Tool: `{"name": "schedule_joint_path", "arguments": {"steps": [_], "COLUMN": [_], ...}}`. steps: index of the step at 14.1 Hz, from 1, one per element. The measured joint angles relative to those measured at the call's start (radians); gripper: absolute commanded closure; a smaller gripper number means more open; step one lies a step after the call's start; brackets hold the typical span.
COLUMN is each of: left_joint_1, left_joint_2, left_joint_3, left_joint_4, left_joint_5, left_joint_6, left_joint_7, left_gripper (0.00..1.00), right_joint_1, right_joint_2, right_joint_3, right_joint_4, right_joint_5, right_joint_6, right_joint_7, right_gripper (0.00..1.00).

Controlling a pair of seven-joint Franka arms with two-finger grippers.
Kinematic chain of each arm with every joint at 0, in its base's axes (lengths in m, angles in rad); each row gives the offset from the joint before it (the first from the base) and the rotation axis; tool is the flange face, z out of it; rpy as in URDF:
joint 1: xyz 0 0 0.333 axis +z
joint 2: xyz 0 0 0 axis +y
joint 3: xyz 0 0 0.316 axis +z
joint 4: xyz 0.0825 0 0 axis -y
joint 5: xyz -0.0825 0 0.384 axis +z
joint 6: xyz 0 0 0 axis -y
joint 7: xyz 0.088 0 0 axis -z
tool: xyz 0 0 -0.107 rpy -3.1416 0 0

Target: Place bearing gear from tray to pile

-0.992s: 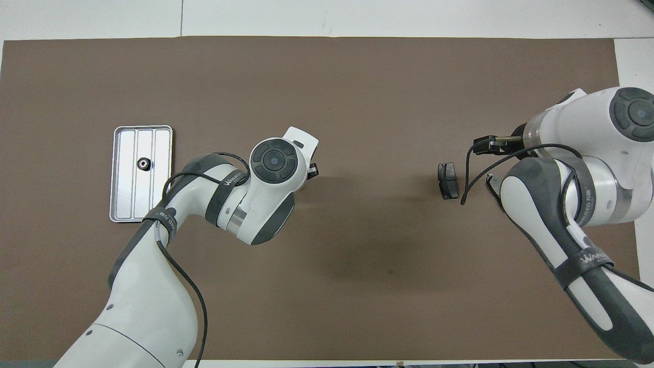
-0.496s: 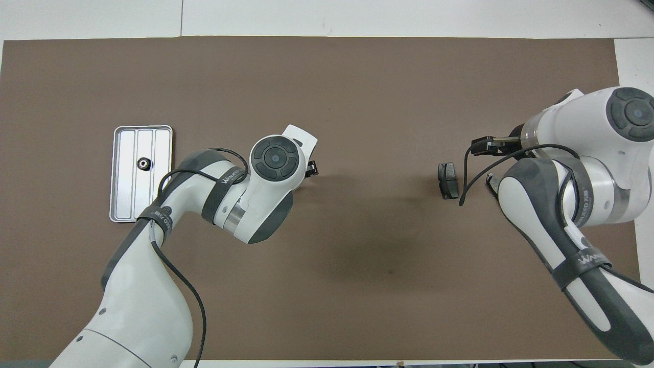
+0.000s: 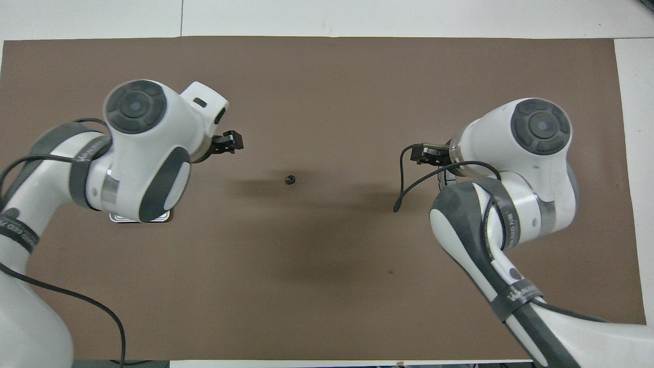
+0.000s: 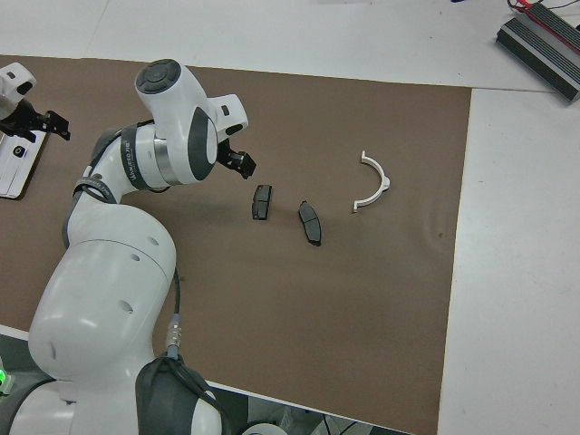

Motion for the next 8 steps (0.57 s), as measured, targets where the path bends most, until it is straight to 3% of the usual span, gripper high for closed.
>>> {"name": "schedule_joint_path", "arguments": {"steps": [5, 8], "left_joint_1": [0.292, 0.373], "left_joint_2": [-0.007, -0.005], "left_joint_3": [0.002, 0.001], "left_joint_4": [-0.005, -0.008], "left_joint_5": [-0.099, -0.151], "left_joint_6": [-0.024, -0.014], "left_joint_7": [0.470, 0.630], "left_gripper": [0.00, 0.00], "right_joint_1": [0.201, 0.291], "right_joint_2": [0.000, 0.007], "right_joint_3": [0.002, 0.002], "right_joint_4": [0.036, 0.058], "right_joint_5": [0.000, 0.000], "right_joint_6": [-0.018, -0.023], "right_joint_7": [0.247, 0.344], "right_gripper": [0.00, 0.00]}}
